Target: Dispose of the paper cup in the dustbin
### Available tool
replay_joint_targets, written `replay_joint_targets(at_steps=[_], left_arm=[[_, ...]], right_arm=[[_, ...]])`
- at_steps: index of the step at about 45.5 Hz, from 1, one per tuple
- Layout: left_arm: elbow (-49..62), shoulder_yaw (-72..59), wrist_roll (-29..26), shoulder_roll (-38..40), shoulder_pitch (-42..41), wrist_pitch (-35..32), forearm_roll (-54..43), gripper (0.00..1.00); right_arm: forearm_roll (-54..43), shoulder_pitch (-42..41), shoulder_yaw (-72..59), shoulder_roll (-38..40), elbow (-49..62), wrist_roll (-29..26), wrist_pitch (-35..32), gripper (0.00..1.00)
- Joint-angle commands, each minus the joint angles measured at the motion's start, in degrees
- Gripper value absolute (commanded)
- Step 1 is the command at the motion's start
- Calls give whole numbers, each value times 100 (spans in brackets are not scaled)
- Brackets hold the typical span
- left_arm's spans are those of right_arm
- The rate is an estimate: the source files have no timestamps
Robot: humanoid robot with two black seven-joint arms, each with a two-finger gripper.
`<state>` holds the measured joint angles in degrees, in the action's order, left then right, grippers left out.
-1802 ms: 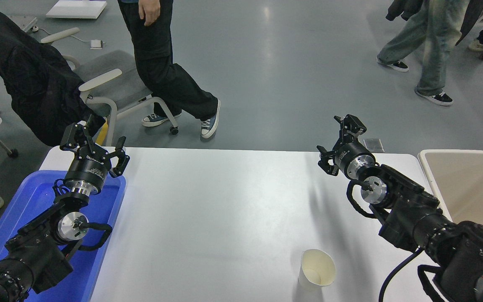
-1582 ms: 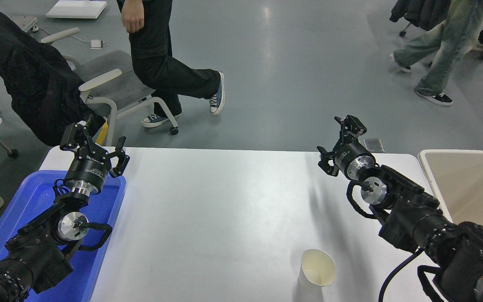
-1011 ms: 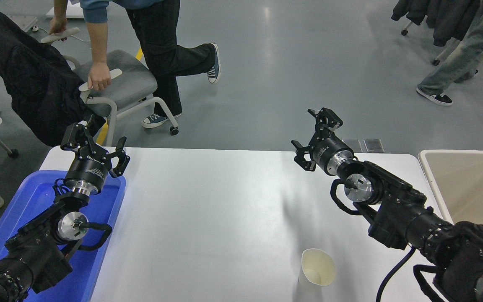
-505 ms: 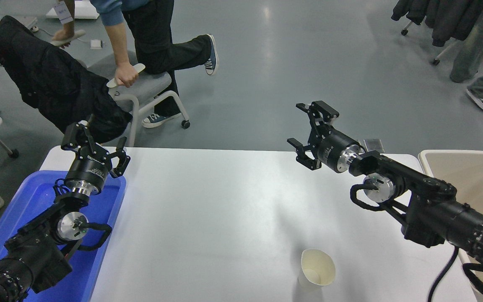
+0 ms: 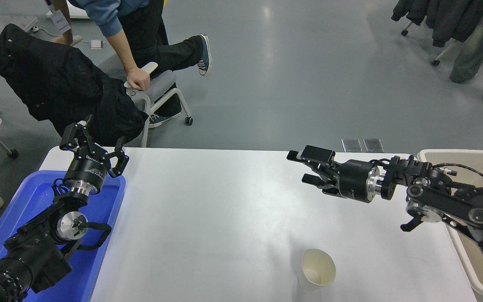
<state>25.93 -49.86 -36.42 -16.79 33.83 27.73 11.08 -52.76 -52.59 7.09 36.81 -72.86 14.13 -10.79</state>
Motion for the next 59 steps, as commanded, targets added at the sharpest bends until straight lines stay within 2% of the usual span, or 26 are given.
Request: replay_joint_targets(at_steps=[1, 20, 29, 59], left_arm=[[0, -15, 3, -17, -8, 13, 0, 100], [0, -24, 3, -26, -26, 22, 0, 100], [0, -24, 3, -26, -26, 22, 0, 100], [0, -24, 3, -26, -26, 22, 0, 100]], right_arm=[[-1131, -6, -515, 519, -448, 37, 33, 99], [-2063, 293, -788, 1302, -1046, 117, 112, 99], [-2213, 635, -788, 1522, -1327, 117, 323, 99], [-2301, 1330, -700, 942, -1134, 55, 1167, 99]])
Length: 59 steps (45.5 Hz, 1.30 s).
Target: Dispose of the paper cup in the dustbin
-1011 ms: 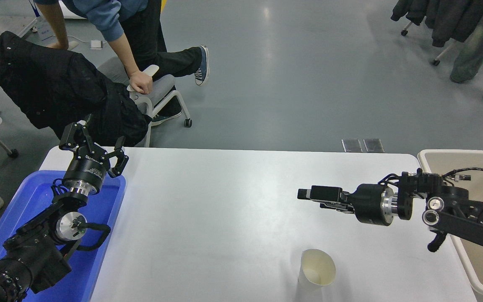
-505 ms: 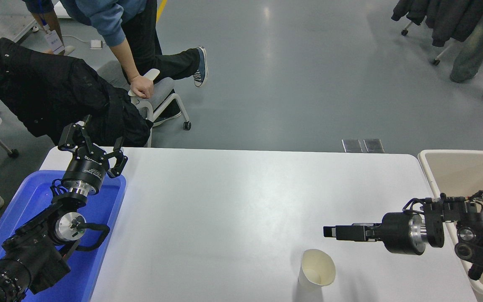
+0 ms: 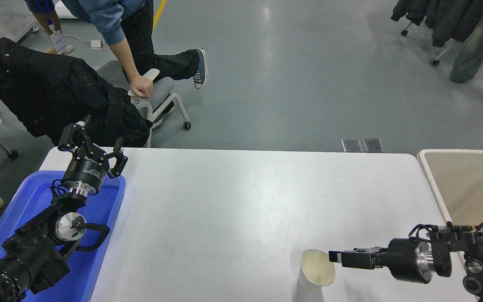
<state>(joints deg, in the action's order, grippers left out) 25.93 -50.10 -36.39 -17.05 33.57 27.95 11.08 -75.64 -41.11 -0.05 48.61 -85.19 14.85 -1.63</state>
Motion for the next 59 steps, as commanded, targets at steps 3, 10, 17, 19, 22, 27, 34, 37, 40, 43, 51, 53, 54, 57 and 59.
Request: replay_joint_targets(at_steps=[3, 10, 17, 19, 22, 27, 34, 37, 40, 43, 51, 53, 54, 57, 59], left_arm=[[0, 0, 0, 0, 0, 0, 0, 100], [0, 0, 0, 0, 0, 0, 0, 100], [0, 0, 0, 0, 9, 0, 0, 100], [0, 0, 0, 0, 9, 0, 0, 100], [0, 0, 0, 0, 9, 0, 0, 100], [0, 0, 0, 0, 9, 0, 0, 100], [0, 0, 0, 0, 9, 0, 0, 100], [0, 0, 0, 0, 9, 0, 0, 100], [0, 0, 0, 0, 9, 0, 0, 100], [9, 0, 0, 0, 0, 0, 0, 100], [9, 0, 0, 0, 0, 0, 0, 100], [9, 0, 0, 0, 0, 0, 0, 100], [9, 0, 0, 0, 0, 0, 0, 100], [9, 0, 0, 0, 9, 0, 0, 100], [9, 0, 0, 0, 0, 0, 0, 100]], right_arm=[[-13, 226, 23, -290, 134, -17, 295, 99], [-21, 288, 23, -413, 301, -17, 339, 99], [-39, 358, 14, -589, 398, -17, 445, 98], [-39, 358, -21, -624, 442, -8, 471, 97], [-39, 367, -56, -695, 495, -17, 524, 96], [-39, 393, -74, -818, 539, -25, 550, 95], [-21, 376, -83, -853, 539, -26, 550, 91], [-13, 367, -83, -853, 539, -34, 541, 88], [-13, 358, -100, -853, 530, -43, 541, 86], [-13, 341, -100, -853, 530, -52, 541, 85], [-4, 288, -127, -818, 530, -122, 489, 69], [-4, 270, -162, -818, 530, -149, 489, 68], [-4, 261, -188, -809, 530, -157, 489, 67], [-4, 200, -250, -809, 521, -157, 489, 59], [-4, 174, -294, -800, 521, -166, 489, 53]])
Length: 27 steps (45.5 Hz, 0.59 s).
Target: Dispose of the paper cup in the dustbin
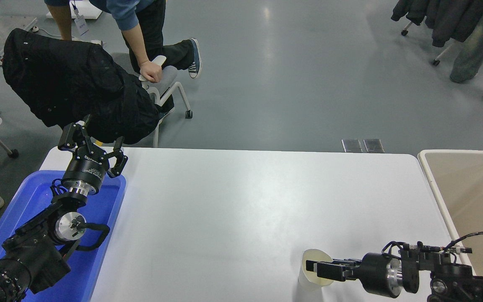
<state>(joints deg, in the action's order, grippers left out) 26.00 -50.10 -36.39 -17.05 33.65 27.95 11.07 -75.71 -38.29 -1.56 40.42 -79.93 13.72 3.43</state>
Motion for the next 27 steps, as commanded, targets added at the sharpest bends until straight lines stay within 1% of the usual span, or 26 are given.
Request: replay_joint_targets(at_steps=[1, 3, 5, 9, 14, 17, 27], left_arm=[[2, 0, 0, 0, -8, 0, 0, 100], [2, 0, 0, 0, -8, 0, 0, 100], [2, 0, 0, 0, -8, 0, 0, 100], [2, 0, 0, 0, 1, 8, 0, 100], [2, 0, 0, 0, -8, 9, 0, 100], [2, 0, 0, 0, -8, 8, 0, 100], [2, -9, 0, -9, -8, 9, 0, 100]], right_arm=[[4, -126, -160, 19, -5, -54, -18, 50], [4, -143, -195, 19, -13, -54, -18, 46], [4, -161, -204, 19, -13, -63, -18, 44], [-22, -205, -230, 36, -22, -63, -27, 34], [-22, -292, -318, 98, -49, -106, -27, 24], [-22, -328, -327, 133, -66, -159, -36, 23], [-22, -416, -371, 265, -128, -177, -132, 2]])
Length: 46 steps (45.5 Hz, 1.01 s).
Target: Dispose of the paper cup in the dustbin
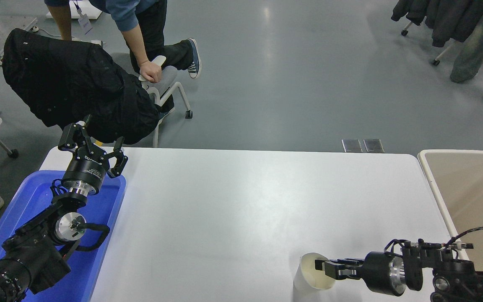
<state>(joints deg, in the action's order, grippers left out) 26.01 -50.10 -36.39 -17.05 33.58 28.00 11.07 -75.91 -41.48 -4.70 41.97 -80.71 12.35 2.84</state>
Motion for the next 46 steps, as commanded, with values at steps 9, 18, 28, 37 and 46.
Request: replay_joint_targets(at_steps=[9, 18, 28, 37, 46], left_arm=[[0, -9, 0, -8, -9, 3, 0, 100], [0, -9, 0, -8, -9, 3, 0, 100], [0, -9, 0, -8, -9, 3, 0, 100], [0, -9, 0, -8, -9, 3, 0, 100], [9, -17, 0, -8, -18, 3, 0, 100]], right_arm=[[6, -150, -49, 303, -216, -31, -125, 0], [24, -273, -40, 716, -515, -23, -231, 0], [67, -501, -14, 1304, -946, -14, -301, 0], [111, -835, 39, 1972, -1412, -14, -512, 0], [401, -1371, 48, 2658, -1842, -14, -820, 0]])
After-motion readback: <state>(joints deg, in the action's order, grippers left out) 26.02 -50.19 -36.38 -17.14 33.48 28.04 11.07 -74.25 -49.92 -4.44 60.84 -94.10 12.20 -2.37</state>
